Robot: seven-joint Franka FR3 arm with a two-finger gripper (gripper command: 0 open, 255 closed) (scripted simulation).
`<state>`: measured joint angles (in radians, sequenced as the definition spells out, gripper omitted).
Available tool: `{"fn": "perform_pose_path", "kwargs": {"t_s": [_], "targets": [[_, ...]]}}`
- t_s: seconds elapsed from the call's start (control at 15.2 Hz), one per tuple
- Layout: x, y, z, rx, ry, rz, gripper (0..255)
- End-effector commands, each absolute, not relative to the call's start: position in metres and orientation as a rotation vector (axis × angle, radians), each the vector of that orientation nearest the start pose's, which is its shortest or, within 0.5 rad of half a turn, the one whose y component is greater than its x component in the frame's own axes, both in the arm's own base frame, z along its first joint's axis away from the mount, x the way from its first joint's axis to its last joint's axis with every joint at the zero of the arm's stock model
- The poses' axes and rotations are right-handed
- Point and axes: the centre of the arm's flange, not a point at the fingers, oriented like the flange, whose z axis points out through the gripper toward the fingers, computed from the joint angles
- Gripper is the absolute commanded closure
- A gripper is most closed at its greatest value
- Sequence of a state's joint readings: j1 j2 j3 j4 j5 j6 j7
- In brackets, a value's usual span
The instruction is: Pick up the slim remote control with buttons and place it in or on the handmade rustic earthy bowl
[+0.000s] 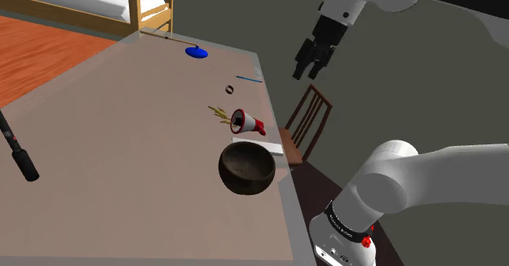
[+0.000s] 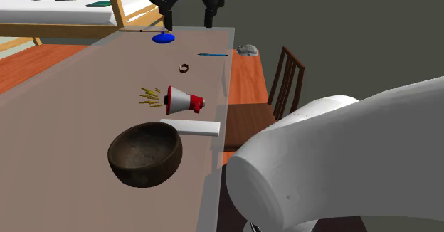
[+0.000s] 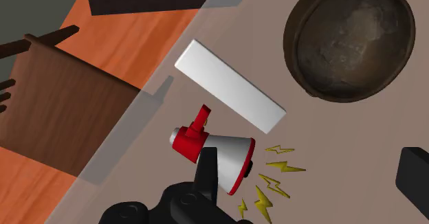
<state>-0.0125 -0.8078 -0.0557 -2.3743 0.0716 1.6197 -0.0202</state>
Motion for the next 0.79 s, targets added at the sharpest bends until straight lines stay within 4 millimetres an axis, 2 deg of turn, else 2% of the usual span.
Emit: {"fn": "perform_pose_path", "kwargs": {"t_s": [0.0,0.73], "targets": [[0.305,-0.019,0.593,-3.03,0.051,-0.086,0],[0.342,-0.011,0.452,-3.059,-0.457,-0.051,0]]}}
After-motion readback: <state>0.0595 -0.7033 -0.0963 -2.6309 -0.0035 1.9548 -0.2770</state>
